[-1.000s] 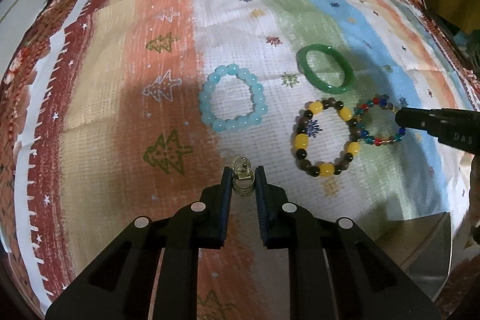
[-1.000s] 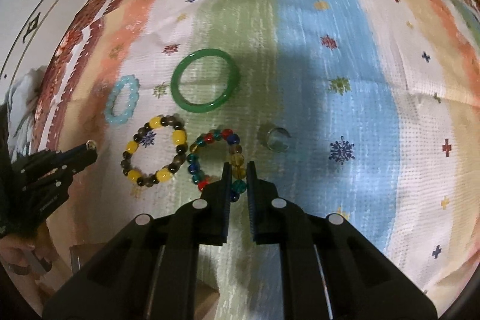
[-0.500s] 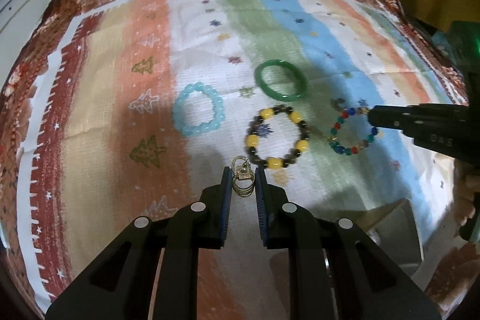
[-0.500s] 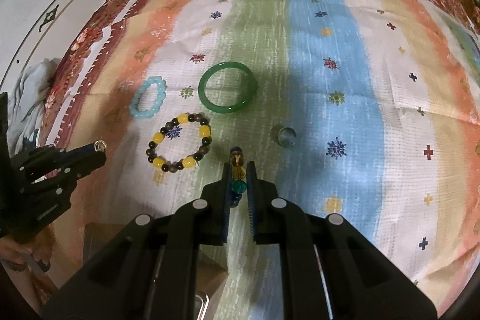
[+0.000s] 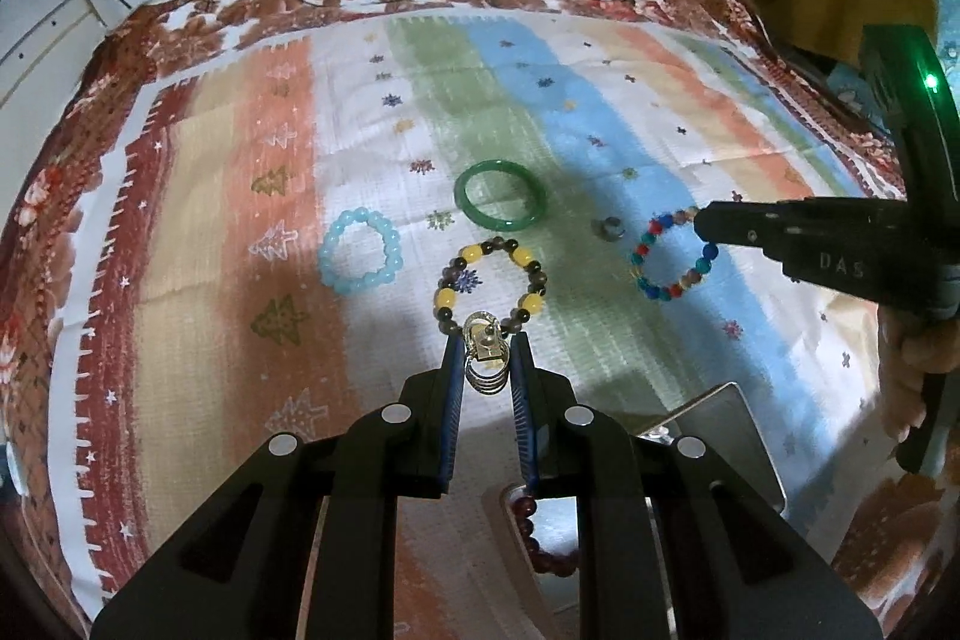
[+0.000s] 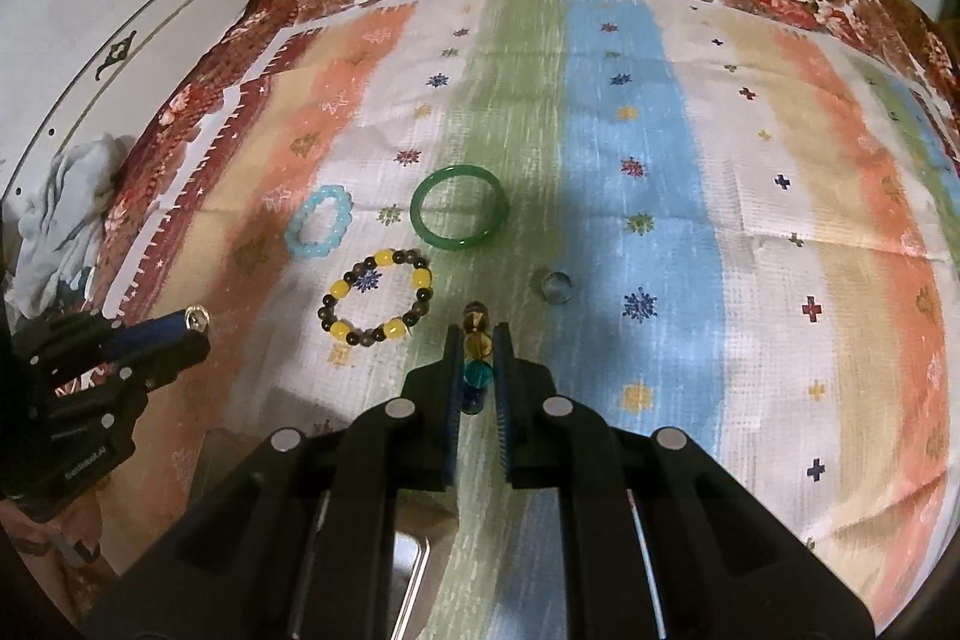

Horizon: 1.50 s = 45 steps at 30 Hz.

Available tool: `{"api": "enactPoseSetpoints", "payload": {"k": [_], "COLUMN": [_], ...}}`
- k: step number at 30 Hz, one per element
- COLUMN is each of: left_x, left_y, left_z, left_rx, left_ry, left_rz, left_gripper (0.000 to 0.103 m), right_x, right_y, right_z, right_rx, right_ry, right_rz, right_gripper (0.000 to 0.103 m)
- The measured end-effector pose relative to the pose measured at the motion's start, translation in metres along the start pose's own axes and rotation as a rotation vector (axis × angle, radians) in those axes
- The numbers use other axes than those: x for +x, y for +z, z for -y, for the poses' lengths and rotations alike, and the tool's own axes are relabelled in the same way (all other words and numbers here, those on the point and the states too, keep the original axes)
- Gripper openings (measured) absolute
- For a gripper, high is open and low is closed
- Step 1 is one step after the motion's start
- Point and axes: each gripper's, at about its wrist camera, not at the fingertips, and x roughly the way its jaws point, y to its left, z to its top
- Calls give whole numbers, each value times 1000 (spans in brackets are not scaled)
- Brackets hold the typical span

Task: Organize jewelry
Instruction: 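Carry gold charm and multicolour bracelet over the silver tin with both tools, then open left tool releasing gold charm into tin while right tool releases bracelet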

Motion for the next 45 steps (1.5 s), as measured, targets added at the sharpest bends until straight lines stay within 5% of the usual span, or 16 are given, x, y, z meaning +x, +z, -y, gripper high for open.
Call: {"api": "enactPoseSetpoints", "payload": {"k": [24,40,44,45], "left_x": [-30,-32,-28,-28], "left_y": [-32,-57,-59,-59], "left_z": [22,43,47,47], "left_rx": [10,48,56,53], "left_ry": [-58,-78,-74,-71], "left_rz": [35,9,0,2], "left_gripper": [15,15,28,29], "right_x": [-70,-75,-69,-67], "right_y": [-34,-77,-81,-80], "right_z": [-41,-53,-55,-55], "right_rx": [-95,-99,-112,-111], "right_ry": [90,172,157,152], "right_rz": [112,61,39,39], "right_gripper": [11,12,41,42]}}
